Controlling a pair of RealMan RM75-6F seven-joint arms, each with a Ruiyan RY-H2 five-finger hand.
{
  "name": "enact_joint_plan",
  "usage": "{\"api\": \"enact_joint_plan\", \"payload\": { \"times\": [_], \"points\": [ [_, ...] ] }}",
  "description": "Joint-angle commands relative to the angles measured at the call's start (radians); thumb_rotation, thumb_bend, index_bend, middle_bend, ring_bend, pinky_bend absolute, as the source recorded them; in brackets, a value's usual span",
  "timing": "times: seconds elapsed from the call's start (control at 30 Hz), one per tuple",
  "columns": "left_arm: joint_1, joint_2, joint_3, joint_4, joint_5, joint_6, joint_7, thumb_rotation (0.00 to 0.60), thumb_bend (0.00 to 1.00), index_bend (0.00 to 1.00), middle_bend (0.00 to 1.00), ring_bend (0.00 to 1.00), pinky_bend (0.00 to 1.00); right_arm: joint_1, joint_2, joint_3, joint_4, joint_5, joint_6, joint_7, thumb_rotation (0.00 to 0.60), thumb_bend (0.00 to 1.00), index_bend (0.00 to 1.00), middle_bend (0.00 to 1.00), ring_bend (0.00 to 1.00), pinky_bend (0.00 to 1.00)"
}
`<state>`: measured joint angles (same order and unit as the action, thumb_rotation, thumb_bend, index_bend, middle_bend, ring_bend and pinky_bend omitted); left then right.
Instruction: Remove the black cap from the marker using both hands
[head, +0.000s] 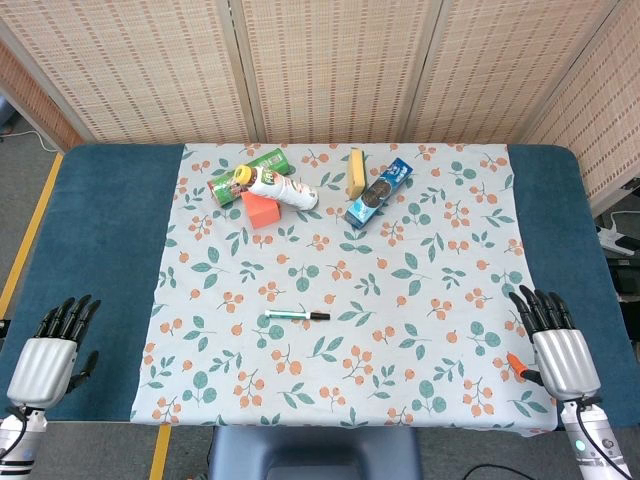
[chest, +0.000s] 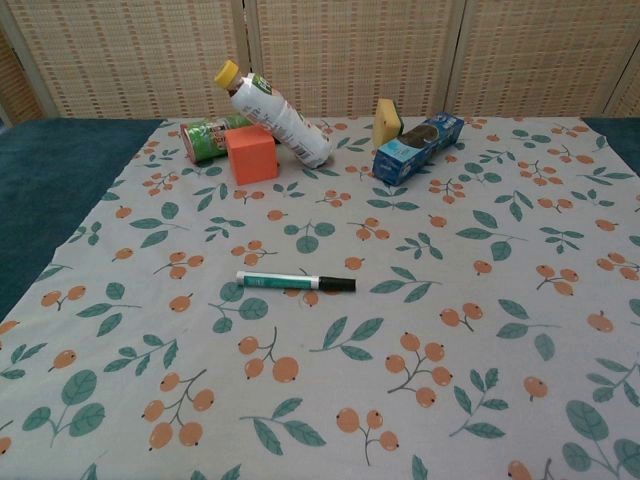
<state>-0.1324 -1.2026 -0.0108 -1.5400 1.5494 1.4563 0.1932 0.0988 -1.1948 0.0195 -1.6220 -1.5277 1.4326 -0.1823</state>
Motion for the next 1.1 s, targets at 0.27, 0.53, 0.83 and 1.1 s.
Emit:
{"api": "enact_joint_plan", "payload": {
  "times": [0.27,0.53,0.83,1.1],
  "points": [
    [-0.11,-0.105,0.008,-0.002,0.107,-0.104,0.008,0.6,0.42,0.06,0.12,0.35,0.53,-0.003,-0.001,0.001,0.001,-0.002,0.006,-0.009,0.6,0.09,0.0,0.0,0.0,0.0],
    [-0.267,-0.316,-0.079,0.028,0.094,-0.251,0.179,0.6,0.43,0.26,0.35,0.72,0.88,0.003,-0.017,0.003,0.011,0.017,-0.014,-0.035,0.6,0.09,0.0,0.0,0.0,0.0],
    [-0.379,-0.486,-0.123,0.127,0.023,-0.369,0.371,0.6,0.44,0.28,0.39,0.75,0.91,0.01,-0.016,0.007,0.017,0.045,-0.039,-0.041,0.6,0.09,0.0,0.0,0.0,0.0],
    [-0.444,-0.588,-0.144,0.265,-0.01,-0.395,0.404,0.6,0.44,0.29,0.38,0.77,0.92,0.005,-0.003,0.008,0.0,0.048,-0.031,-0.041,0.6,0.09,0.0,0.0,0.0,0.0]
  ]
}}
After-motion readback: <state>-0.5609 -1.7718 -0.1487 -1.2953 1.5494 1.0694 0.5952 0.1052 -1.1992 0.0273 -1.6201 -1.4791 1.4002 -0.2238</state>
